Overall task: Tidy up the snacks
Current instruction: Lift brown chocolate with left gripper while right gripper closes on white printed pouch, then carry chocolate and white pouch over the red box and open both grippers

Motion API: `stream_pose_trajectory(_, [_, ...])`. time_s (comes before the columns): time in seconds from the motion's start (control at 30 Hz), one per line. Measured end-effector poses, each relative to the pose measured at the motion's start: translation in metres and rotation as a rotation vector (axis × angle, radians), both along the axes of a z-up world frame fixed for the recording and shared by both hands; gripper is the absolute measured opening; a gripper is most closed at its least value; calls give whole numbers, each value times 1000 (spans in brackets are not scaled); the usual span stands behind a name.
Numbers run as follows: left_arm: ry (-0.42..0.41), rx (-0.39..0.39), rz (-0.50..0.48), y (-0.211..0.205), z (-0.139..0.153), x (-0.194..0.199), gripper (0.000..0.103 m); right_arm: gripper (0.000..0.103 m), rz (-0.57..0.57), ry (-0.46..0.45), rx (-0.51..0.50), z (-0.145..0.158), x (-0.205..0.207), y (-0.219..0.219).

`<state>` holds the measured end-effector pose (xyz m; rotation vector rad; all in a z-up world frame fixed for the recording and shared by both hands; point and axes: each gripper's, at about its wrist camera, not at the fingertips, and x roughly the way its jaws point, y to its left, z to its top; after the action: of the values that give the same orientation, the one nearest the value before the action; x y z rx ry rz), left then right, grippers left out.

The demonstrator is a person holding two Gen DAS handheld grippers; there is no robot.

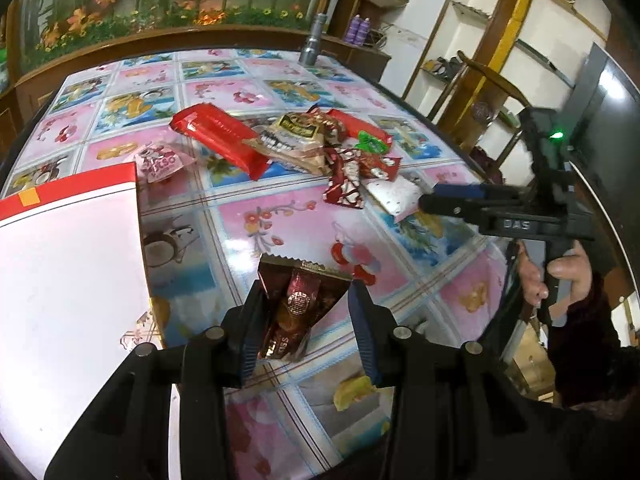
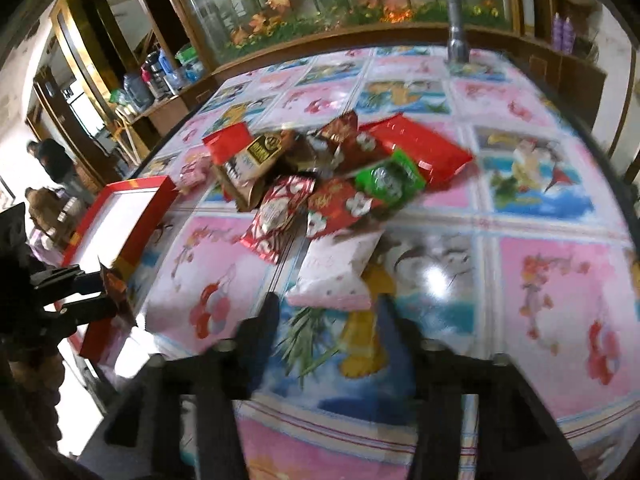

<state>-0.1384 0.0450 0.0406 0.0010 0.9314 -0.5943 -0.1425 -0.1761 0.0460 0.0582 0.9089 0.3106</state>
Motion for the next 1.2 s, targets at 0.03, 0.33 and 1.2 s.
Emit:
stream_pose_trajectory(0.03, [14, 14, 2, -2, -4, 3, 39, 67, -2, -26, -34, 2, 0, 6])
stream_pose_trajectory(0.33, [75, 83, 82, 1, -21, 7, 63, 55, -27, 34, -197, -24, 24, 36])
stream_pose_trajectory(1.2, [32, 81, 17, -18, -27, -14, 24, 52, -3, 5, -46, -19, 7, 11])
